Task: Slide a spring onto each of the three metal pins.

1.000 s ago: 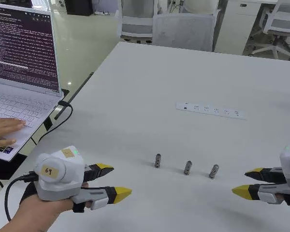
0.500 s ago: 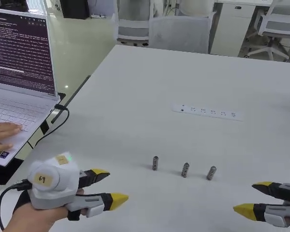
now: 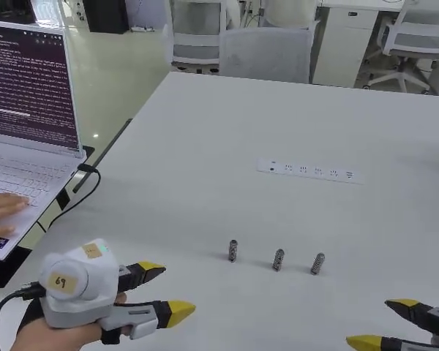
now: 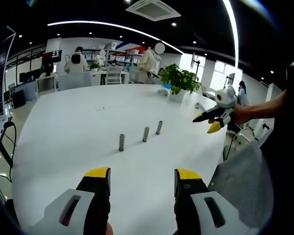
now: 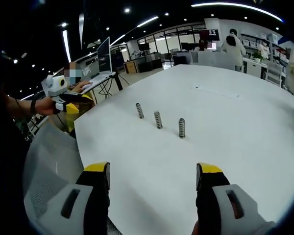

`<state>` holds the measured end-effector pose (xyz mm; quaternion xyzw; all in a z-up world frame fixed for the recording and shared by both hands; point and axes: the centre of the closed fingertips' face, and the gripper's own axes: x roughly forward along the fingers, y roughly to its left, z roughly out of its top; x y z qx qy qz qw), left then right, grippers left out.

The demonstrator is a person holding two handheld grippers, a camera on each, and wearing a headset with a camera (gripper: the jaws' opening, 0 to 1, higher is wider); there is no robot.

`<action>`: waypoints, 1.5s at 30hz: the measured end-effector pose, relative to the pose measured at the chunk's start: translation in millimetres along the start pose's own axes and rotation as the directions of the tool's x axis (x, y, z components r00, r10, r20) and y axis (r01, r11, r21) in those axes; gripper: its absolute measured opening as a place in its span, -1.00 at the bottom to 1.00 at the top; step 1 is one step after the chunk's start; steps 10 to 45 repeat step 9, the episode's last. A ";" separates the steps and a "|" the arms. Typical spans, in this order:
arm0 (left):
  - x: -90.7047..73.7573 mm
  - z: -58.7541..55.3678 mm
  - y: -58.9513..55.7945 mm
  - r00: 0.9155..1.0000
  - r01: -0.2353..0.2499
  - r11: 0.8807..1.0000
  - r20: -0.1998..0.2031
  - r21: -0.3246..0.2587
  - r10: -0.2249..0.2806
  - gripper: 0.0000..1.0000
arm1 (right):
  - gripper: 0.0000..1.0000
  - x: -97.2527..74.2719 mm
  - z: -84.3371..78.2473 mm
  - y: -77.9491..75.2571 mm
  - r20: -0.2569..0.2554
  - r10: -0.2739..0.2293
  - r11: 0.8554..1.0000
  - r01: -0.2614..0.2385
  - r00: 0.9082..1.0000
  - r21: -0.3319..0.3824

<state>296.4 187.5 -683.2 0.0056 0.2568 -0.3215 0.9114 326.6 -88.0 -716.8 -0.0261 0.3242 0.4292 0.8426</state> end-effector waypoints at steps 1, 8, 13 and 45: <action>0.3 0.1 -0.4 1.000 0.002 1.000 0.000 0.000 -0.002 -0.06 | 0.41 -0.5 -0.4 0.3 0.002 -0.003 1.000 0.003 1.000 0.002; 2.8 -0.2 -4.2 1.000 0.012 1.000 -0.001 0.005 -0.012 -0.04 | 0.48 -3.1 -5.0 1.2 0.002 -0.012 1.000 0.012 1.000 0.010; 3.0 0.0 -5.0 1.000 0.013 1.000 0.000 0.005 -0.013 -0.04 | 0.49 -3.6 -4.9 1.0 0.003 -0.013 1.000 0.013 1.000 0.010; 3.0 0.0 -5.0 1.000 0.013 1.000 0.000 0.005 -0.013 -0.04 | 0.49 -3.6 -4.9 1.0 0.003 -0.013 1.000 0.013 1.000 0.010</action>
